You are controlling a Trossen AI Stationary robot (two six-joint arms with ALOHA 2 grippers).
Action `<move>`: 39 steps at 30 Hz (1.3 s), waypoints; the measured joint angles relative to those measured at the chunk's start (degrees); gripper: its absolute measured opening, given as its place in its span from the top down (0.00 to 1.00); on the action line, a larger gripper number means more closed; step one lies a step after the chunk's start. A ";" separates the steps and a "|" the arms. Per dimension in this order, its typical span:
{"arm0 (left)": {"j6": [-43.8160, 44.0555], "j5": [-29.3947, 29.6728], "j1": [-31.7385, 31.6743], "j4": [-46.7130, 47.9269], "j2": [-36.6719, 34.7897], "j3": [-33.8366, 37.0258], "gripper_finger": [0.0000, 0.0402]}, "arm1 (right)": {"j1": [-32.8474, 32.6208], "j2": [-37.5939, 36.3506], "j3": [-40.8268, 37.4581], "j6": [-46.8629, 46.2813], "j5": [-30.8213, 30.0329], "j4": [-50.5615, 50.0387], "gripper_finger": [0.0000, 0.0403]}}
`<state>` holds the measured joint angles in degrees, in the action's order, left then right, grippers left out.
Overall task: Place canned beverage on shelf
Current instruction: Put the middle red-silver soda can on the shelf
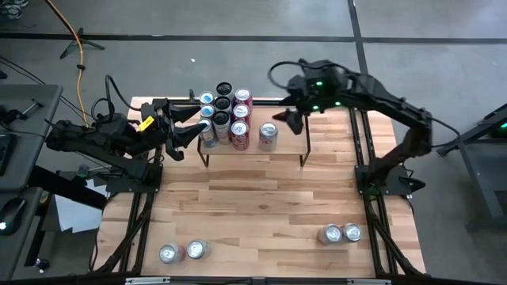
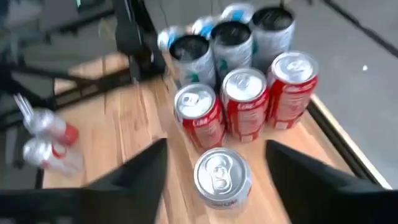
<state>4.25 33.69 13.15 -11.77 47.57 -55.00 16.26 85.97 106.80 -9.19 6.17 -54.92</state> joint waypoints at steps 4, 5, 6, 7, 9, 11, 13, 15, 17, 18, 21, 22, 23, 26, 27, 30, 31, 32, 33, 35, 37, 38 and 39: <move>0.02 -0.10 0.02 0.02 0.00 0.00 0.40 | -1.35 6.24 6.99 4.58 0.04 -5.66 0.18; 0.02 -0.14 0.02 0.04 0.00 0.00 0.40 | -1.57 7.58 8.38 6.03 0.06 -6.48 0.14; 0.02 -0.33 0.02 0.03 0.00 0.00 0.40 | -1.79 8.87 9.66 7.22 0.07 -7.26 0.10; 0.02 -0.54 0.01 0.02 0.00 0.00 0.40 | -1.93 10.17 10.72 7.99 0.07 -8.27 0.07; 0.02 -0.86 0.02 -0.02 0.00 0.00 0.40 | -2.14 12.53 12.49 8.73 0.09 -10.54 0.03; 0.02 -1.42 0.02 -0.02 0.00 0.00 0.40 | -2.15 14.11 13.25 9.41 0.20 -13.04 0.02; 0.02 -1.60 0.02 -0.02 0.00 0.00 0.40 | -2.13 15.23 13.27 9.67 0.99 -15.97 0.02; 0.02 -1.62 0.02 -0.02 0.00 0.00 0.40 | -2.13 16.15 12.66 10.13 1.47 -17.46 0.02; 0.02 -1.62 0.02 -0.02 0.00 0.00 0.40 | -2.15 16.57 11.45 10.71 1.43 -18.23 0.02; 0.02 -1.62 0.02 -0.02 0.00 0.00 0.40 | -2.15 16.56 10.59 10.71 1.44 -17.68 0.02; 0.00 -1.62 0.02 0.00 0.00 0.00 0.40 | -2.15 16.54 8.14 10.66 1.40 -15.32 0.02; 0.02 -1.62 0.02 0.00 0.00 0.00 0.40 | -2.17 16.57 7.71 10.71 1.32 -15.35 0.02; 0.01 -1.62 0.02 -0.02 0.00 0.00 0.40 | -2.17 16.51 7.21 10.68 1.19 -14.80 0.02; -0.45 -1.62 0.02 0.00 0.00 0.00 0.40 | -2.35 16.47 5.37 10.10 0.15 -12.93 0.02; -0.87 -1.62 0.01 -0.01 0.00 0.00 0.40 | -2.35 16.53 4.92 10.05 -0.17 -13.02 0.02; -1.44 -1.62 0.02 -0.04 0.00 0.00 0.40 | -2.46 16.46 3.56 10.27 -1.34 -12.89 0.02; -1.49 -1.60 0.02 -0.04 0.00 0.00 0.40 | -2.52 16.46 3.09 10.51 -1.66 -12.89 0.02; -1.51 -1.62 0.02 -0.05 0.00 0.00 0.40 | -2.55 16.50 2.77 10.61 -1.79 -12.88 0.02; -1.51 -1.62 0.02 -0.06 0.00 0.00 0.40 | -2.55 16.50 2.67 10.77 -1.83 -12.68 0.02; -1.53 -1.60 0.02 -0.05 0.00 0.00 0.40 | -2.55 16.46 2.54 11.75 -1.87 -11.58 0.03; -1.53 -1.60 0.02 -0.07 0.00 0.00 0.40 | -2.55 16.46 2.47 13.21 -1.92 -11.28 0.08; -1.53 -1.60 0.02 -0.07 0.00 0.00 0.40 | -2.55 16.46 2.45 14.03 -2.15 -10.97 0.11; -1.53 -1.60 0.02 -0.07 0.00 0.00 0.40 | -2.55 16.46 2.45 14.76 -2.42 -10.62 0.14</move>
<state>2.72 32.10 13.17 -11.84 47.57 -55.00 13.72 102.43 109.25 5.58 3.75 -65.54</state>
